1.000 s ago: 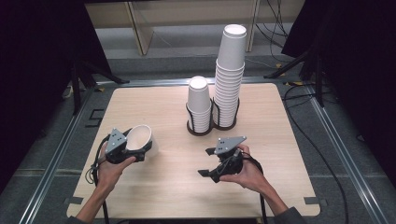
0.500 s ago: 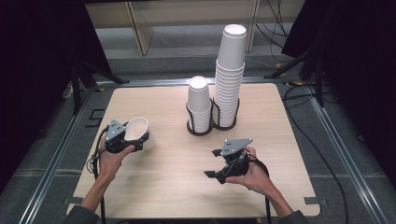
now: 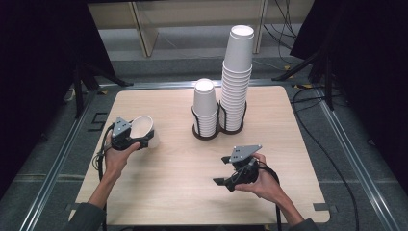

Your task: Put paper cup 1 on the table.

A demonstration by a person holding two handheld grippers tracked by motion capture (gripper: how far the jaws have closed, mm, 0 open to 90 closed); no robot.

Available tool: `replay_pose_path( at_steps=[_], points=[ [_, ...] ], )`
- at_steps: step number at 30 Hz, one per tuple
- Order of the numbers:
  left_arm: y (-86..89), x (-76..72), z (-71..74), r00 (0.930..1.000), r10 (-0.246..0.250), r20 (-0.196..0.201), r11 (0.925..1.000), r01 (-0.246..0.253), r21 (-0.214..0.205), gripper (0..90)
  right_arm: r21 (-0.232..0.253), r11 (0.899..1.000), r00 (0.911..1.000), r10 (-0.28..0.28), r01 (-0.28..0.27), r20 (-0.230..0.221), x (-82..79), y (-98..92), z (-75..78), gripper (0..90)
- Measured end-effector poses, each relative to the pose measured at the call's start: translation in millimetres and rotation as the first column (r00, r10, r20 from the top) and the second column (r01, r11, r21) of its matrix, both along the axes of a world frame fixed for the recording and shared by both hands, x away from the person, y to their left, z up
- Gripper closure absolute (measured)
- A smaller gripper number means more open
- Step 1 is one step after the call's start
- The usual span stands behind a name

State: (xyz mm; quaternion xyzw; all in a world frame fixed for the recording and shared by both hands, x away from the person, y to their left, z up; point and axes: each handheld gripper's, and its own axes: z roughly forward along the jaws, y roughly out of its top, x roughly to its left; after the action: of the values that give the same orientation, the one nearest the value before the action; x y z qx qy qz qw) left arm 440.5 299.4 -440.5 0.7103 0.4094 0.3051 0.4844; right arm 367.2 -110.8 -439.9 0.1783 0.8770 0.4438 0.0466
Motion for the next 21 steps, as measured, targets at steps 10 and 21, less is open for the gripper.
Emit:
replay_pose_path(
  at_steps=[10, 21],
  points=[
    [-3.3, 14.0, -13.0, 0.9995, 0.003, -0.033, 0.9997, -0.002, 0.023, 11.5, 0.0, 1.0, 1.0, 0.001, -0.001, -0.002, 1.2, -2.7, -3.2, 18.1],
    [-6.6, 17.1, -18.3, 0.9999, 0.016, 0.0, 0.9998, -0.016, 0.015, 8.0, 0.007, 1.0, 0.9999, 0.001, -0.001, -0.015, -0.7, -3.5, -2.5, 18.2]
  ],
)
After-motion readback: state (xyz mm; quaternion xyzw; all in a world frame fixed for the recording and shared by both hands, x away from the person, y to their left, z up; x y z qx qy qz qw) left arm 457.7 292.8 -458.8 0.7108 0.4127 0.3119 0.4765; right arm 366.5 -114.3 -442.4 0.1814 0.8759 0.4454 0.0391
